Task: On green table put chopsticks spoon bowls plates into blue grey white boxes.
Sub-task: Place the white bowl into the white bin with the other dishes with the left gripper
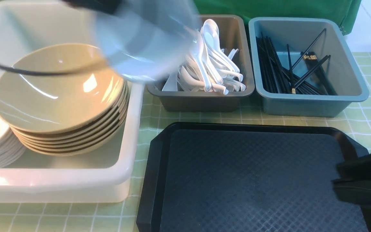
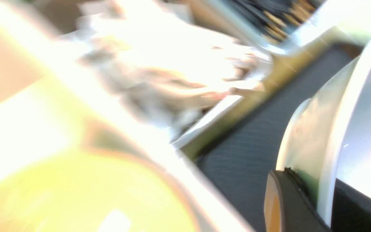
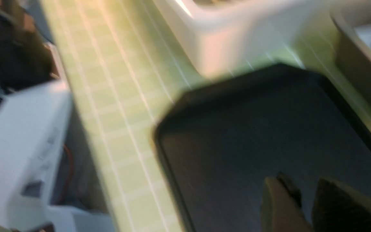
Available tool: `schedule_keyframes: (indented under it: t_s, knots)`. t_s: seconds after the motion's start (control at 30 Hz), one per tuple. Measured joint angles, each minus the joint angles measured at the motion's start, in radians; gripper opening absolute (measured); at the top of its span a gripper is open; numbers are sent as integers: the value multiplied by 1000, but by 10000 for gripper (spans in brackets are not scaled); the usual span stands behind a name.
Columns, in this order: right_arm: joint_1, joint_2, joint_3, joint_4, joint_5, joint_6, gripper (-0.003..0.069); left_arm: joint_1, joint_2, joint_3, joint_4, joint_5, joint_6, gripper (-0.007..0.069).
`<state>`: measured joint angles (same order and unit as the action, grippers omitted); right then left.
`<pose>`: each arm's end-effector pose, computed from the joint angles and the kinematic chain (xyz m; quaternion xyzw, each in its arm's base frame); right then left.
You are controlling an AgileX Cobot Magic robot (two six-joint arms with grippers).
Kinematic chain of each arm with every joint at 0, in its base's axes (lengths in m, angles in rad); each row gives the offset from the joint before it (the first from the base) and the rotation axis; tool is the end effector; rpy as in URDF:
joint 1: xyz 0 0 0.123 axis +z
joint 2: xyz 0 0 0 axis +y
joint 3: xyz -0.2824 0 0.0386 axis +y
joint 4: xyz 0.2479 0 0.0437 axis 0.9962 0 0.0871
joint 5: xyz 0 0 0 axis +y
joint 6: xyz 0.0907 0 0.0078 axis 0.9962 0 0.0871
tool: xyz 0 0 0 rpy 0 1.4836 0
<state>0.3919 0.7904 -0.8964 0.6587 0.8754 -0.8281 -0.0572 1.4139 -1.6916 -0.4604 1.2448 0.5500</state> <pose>0.1115 0.0924 0.3774 -0.4236 0.7463 0.2179 0.4649 0.2725 -0.0540 0.4561 0.2781 0.8729 -0.1408 0.3754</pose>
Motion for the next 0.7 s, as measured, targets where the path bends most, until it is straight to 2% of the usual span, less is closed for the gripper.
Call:
schedule_keyframes:
  t_s: [0.03, 0.1, 0.2, 0.23, 0.27, 0.3, 0.33, 0.4, 0.47, 0.57, 0.7]
  knots:
    - [0, 8, 0, 24, -3, -13, 173, 49, -21, 24, -20, 1, -14, 15]
    - [0, 51, -11, 101, -7, -93, 173, 231, -84, 142, -90, 3, -29, 15]
    - [0, 110, -53, 139, 8, -145, 173, 444, -134, 303, -215, -15, -30, 15]
    - [0, 118, -62, 141, 12, -147, 173, 472, -140, 330, -236, -25, -29, 15]
    - [0, 134, -80, 146, 20, -152, 173, 550, -153, 398, -294, -62, -26, 15]
    - [0, 170, -129, 150, 45, -162, 173, 643, -172, 524, -408, -151, -17, 15]
    - [0, 173, -140, 150, 53, -162, 173, 664, -173, 535, -418, -151, -17, 15]
    - [3, 202, -201, 156, 95, -165, 173, 763, -185, 654, -506, -248, -13, 15]
    - [19, 214, -226, 160, 115, -165, 171, 832, -189, 729, -537, -343, -12, 15]
    - [41, 219, -231, 160, 134, -165, 153, 853, -189, 767, -530, -404, -7, 15]
    - [65, 219, -231, 156, 164, -165, 48, 858, -190, 786, -476, -513, 15, 15]
